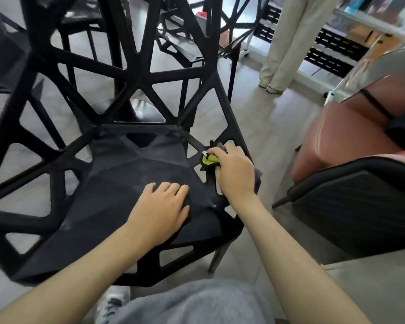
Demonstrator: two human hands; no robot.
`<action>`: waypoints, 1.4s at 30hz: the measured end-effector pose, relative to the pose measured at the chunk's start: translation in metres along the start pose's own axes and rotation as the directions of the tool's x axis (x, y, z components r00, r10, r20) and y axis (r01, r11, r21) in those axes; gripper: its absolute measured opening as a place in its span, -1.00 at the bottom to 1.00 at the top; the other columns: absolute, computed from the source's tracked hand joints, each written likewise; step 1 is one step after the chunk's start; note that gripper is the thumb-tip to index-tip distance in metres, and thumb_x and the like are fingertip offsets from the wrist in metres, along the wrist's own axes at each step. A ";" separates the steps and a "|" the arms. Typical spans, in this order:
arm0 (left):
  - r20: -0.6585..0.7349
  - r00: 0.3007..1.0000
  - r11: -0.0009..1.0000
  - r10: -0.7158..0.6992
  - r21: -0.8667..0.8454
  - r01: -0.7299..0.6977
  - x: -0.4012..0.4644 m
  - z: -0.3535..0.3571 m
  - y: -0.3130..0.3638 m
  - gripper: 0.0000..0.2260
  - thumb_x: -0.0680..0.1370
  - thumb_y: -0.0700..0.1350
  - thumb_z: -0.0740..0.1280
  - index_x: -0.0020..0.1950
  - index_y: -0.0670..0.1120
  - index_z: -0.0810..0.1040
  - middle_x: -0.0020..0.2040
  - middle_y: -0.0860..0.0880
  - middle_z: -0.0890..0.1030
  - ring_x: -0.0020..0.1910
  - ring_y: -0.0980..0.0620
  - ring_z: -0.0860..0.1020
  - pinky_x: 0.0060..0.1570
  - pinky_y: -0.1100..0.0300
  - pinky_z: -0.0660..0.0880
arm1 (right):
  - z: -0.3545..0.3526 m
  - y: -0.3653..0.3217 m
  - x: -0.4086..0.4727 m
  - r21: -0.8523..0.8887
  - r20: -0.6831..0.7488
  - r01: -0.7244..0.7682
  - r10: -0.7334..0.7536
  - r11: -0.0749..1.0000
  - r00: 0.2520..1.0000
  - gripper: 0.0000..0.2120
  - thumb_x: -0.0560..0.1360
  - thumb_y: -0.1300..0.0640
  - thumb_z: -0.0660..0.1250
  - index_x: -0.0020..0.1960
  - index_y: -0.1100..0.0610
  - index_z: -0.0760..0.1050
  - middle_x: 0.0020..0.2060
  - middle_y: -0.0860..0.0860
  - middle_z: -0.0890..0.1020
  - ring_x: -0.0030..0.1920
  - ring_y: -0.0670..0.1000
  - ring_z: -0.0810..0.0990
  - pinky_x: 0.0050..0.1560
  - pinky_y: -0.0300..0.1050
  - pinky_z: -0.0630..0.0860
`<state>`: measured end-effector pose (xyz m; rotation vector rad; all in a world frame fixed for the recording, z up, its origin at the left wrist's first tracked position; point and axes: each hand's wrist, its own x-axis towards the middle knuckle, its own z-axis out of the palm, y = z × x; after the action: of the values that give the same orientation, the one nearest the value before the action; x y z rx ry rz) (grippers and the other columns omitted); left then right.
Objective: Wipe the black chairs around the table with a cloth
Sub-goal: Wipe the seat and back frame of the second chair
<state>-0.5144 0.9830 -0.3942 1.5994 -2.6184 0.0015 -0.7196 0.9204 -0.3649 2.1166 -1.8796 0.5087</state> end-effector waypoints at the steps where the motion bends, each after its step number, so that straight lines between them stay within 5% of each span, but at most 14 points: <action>1: 0.000 1.000 1.000 0.004 -0.003 -0.004 0.001 0.000 0.001 -0.46 0.62 0.18 -0.07 0.36 -0.04 0.51 0.19 0.01 0.62 0.21 -0.07 0.58 0.22 -0.08 0.48 | 0.004 -0.004 0.004 -0.034 0.003 0.005 -0.005 0.999 1.000 -0.62 0.45 0.22 0.46 0.22 -0.07 0.60 0.10 -0.01 0.59 0.05 0.12 0.55 -0.14 0.01 0.50; 6: -0.012 1.000 1.000 -0.007 -0.007 0.007 0.001 -0.006 -0.001 -0.48 0.63 0.18 -0.13 0.20 -0.02 0.53 0.11 0.01 0.60 0.17 -0.08 0.56 0.26 -0.10 0.44 | -0.030 0.023 -0.018 -0.102 0.075 -0.054 0.062 0.993 0.995 -0.58 0.41 0.23 0.47 0.19 -0.14 0.60 0.05 -0.07 0.57 -0.02 0.11 0.51 -0.22 -0.03 0.43; 11: -0.031 0.999 0.999 -0.028 -0.038 0.026 0.005 -0.017 0.003 -0.50 0.66 0.19 -0.07 0.41 -0.02 0.42 0.21 0.03 0.58 0.25 -0.06 0.53 0.30 -0.07 0.41 | -0.078 0.051 -0.055 -0.125 0.131 -0.063 0.079 0.990 0.988 -0.56 0.37 0.23 0.48 0.16 -0.17 0.62 -0.04 -0.12 0.52 -0.06 0.04 0.51 -0.25 -0.07 0.49; 24: 0.091 0.994 0.997 -0.055 -0.051 0.060 -0.001 -0.022 -0.014 -0.54 0.71 0.20 -0.01 0.49 -0.03 0.32 0.35 0.00 0.49 0.37 -0.10 0.42 0.42 -0.16 0.28 | 0.021 -0.027 0.043 -0.122 0.085 0.055 -0.045 0.991 0.995 -0.63 0.43 0.27 0.47 0.17 -0.05 0.62 -0.03 -0.01 0.59 -0.05 0.11 0.54 -0.13 0.01 0.43; 30: 0.114 0.986 0.992 -0.119 -0.035 0.124 0.009 -0.027 -0.016 -0.58 0.72 0.20 -0.01 0.41 -0.02 0.36 0.33 -0.01 0.50 0.35 -0.12 0.42 0.36 -0.14 0.32 | -0.013 -0.035 -0.015 -0.082 0.216 0.062 -0.043 0.995 0.975 -0.63 0.44 0.22 0.43 0.17 -0.11 0.61 -0.05 -0.05 0.57 -0.04 0.06 0.56 -0.25 -0.06 0.47; 35: 0.144 0.981 0.990 -0.132 -0.036 0.138 0.006 -0.028 -0.013 -0.52 0.72 0.22 0.00 0.51 -0.03 0.31 0.53 -0.04 0.34 0.45 -0.13 0.36 0.38 -0.17 0.32 | -0.050 -0.031 -0.082 -0.031 0.281 0.038 -0.028 0.999 0.959 -0.55 0.37 0.23 0.47 0.18 -0.12 0.59 -0.04 -0.10 0.55 -0.02 0.03 0.55 -0.19 -0.06 0.59; 42: 0.148 0.980 0.991 -0.130 -0.016 0.134 0.001 -0.028 -0.017 -0.54 0.72 0.21 -0.01 0.48 -0.03 0.34 0.49 -0.03 0.37 0.43 -0.12 0.37 0.39 -0.17 0.29 | -0.004 -0.034 -0.003 -0.122 0.186 0.063 -0.040 0.990 0.982 -0.67 0.46 0.21 0.43 0.16 -0.09 0.56 0.01 -0.05 0.54 -0.05 0.08 0.53 -0.28 -0.06 0.42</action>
<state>-0.4982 0.9753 -0.3673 1.8280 -2.5980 -0.1636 -0.6860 0.9289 -0.3617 2.1852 -1.8901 0.1814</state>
